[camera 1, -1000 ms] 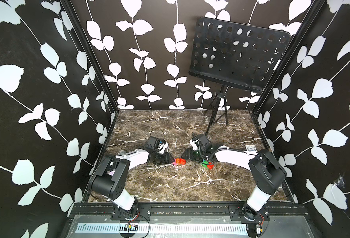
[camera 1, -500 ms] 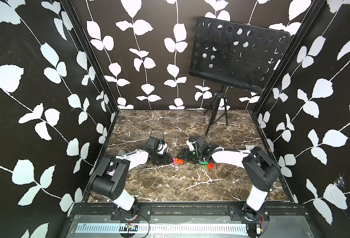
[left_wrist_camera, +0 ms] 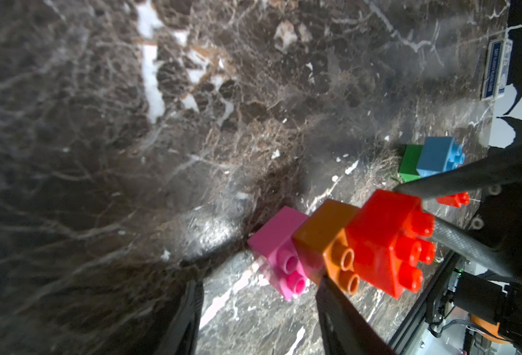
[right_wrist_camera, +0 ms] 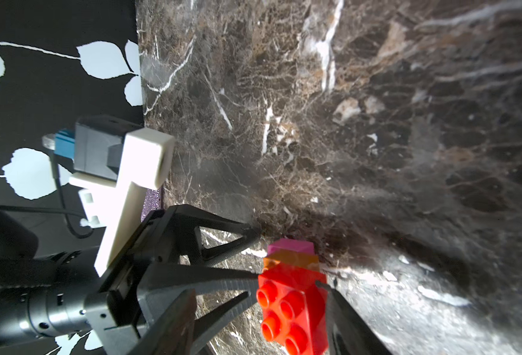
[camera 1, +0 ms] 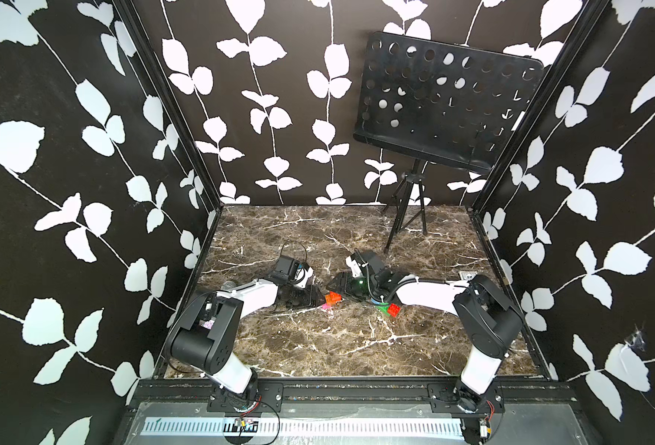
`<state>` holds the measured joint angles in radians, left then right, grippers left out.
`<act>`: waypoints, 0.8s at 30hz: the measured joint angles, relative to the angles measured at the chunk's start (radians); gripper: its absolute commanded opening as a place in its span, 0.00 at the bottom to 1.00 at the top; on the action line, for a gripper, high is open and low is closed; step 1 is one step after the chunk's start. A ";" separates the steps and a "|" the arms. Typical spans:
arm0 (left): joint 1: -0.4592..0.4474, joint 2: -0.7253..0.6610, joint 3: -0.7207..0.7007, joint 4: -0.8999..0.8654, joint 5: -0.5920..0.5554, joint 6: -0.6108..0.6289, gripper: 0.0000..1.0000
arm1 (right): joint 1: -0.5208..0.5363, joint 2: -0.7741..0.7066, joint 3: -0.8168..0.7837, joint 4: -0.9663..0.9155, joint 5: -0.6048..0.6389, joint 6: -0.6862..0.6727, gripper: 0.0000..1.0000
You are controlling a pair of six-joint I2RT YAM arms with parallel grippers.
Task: Assemble the letter y with lego
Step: Adjust the lego brick at the center of the board.
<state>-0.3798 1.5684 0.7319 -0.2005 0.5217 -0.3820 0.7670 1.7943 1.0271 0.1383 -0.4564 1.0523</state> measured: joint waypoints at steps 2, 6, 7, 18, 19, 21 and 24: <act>0.011 0.000 -0.004 0.010 0.014 -0.004 0.65 | 0.000 0.000 0.000 0.006 0.000 0.003 0.65; 0.031 -0.001 -0.026 0.056 0.060 -0.026 0.66 | 0.001 0.000 0.000 0.015 -0.002 0.011 0.65; 0.035 -0.002 -0.034 0.067 0.072 -0.033 0.66 | 0.001 0.000 0.000 0.016 -0.002 0.013 0.65; 0.040 -0.008 -0.101 0.184 0.186 -0.109 0.65 | 0.003 0.000 0.000 0.023 -0.004 0.018 0.65; 0.040 -0.008 -0.103 0.186 0.188 -0.111 0.65 | 0.003 0.000 -0.001 0.023 -0.004 0.018 0.65; 0.040 -0.008 -0.106 0.187 0.188 -0.113 0.62 | 0.003 0.000 -0.002 0.022 -0.004 0.018 0.65; 0.040 -0.008 -0.107 0.183 0.183 -0.109 0.58 | 0.003 0.000 -0.002 0.023 -0.004 0.018 0.64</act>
<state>-0.3393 1.5600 0.6247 -0.0170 0.7044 -0.4908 0.7704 1.7943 1.0256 0.1608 -0.4606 1.0706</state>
